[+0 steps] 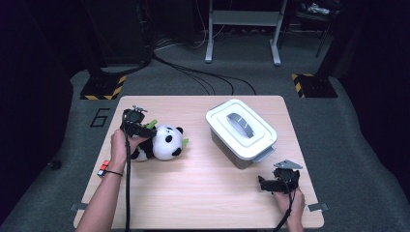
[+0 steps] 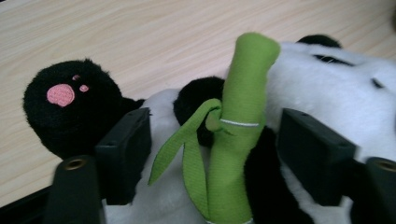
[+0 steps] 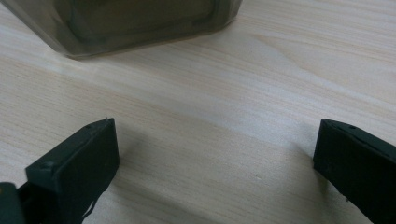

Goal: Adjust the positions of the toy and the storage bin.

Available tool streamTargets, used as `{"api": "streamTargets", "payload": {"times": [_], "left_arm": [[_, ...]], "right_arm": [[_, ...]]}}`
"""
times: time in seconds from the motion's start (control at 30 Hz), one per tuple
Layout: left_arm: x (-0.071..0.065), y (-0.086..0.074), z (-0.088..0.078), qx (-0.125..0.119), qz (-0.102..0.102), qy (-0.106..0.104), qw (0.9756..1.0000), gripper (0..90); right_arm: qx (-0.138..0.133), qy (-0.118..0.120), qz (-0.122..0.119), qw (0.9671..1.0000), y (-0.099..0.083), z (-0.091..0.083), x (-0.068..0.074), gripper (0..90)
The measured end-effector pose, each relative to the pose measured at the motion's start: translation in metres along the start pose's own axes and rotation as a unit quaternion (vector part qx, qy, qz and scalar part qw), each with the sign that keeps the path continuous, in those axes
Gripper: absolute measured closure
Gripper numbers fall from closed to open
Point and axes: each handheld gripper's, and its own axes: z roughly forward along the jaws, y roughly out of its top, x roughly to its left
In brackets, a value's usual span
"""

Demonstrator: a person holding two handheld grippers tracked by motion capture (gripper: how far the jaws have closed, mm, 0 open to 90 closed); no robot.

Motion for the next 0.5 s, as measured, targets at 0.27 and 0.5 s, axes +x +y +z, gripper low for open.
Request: {"api": "streamTargets", "payload": {"times": [0.27,0.5], "left_arm": [[-0.008,0.004,0.008,0.008,0.028,0.024,0.9993,67.5],[-0.010,0.003,-0.004,-0.025,0.049,0.010,0.9985,71.7]], "right_arm": [[-0.001,0.000,-0.002,1.0000,0.000,0.000,0.000,0.0],[-0.001,0.000,-0.002,1.0000,0.000,0.000,0.000,0.0]]}}
